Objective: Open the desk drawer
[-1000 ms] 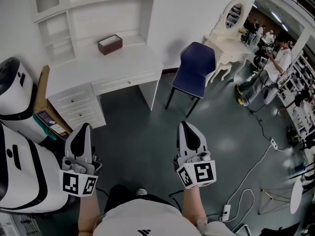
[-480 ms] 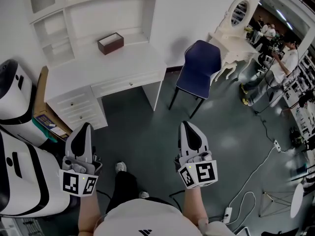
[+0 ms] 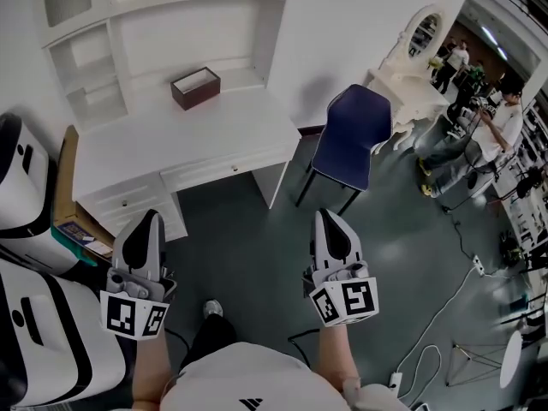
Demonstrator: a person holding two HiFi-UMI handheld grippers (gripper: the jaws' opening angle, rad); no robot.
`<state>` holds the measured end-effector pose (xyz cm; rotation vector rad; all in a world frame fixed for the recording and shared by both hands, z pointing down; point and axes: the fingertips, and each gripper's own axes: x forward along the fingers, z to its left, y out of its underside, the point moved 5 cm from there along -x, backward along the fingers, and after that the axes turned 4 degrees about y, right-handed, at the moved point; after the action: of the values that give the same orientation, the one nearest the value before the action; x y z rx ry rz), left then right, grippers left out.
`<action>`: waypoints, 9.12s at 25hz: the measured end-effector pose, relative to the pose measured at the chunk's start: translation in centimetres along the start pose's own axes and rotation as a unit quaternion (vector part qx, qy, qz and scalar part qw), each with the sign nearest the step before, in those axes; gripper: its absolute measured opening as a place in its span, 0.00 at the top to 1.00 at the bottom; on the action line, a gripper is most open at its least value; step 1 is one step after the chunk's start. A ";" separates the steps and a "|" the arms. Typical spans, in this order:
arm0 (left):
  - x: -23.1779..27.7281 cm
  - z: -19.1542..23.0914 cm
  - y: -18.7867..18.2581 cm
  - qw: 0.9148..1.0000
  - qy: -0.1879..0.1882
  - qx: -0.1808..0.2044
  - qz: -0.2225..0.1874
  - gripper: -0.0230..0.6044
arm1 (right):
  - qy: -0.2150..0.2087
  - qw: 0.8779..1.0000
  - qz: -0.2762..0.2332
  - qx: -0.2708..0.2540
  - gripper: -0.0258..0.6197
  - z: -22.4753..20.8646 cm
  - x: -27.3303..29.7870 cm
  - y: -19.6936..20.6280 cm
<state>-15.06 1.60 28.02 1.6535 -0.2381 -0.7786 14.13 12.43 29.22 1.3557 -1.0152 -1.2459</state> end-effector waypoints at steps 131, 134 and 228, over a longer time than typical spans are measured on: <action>14.6 20.0 12.5 0.983 -0.156 0.018 0.096 0.96 | -0.113 0.807 0.568 0.114 0.85 0.2 28.1 44.8; 14.4 19.6 12.3 0.984 -0.149 0.017 0.091 0.95 | -0.113 0.807 0.569 0.114 0.85 0.1 26.8 44.7; 5.3 3.9 1.9 0.996 -0.082 0.030 0.009 0.96 | -0.095 0.992 0.082 -0.020 0.98 -1.5 12.7 6.1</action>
<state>-12.93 -4.90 27.76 1.6429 -0.3949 -0.9038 17.38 -0.77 33.16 1.1152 -1.2020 -1.2812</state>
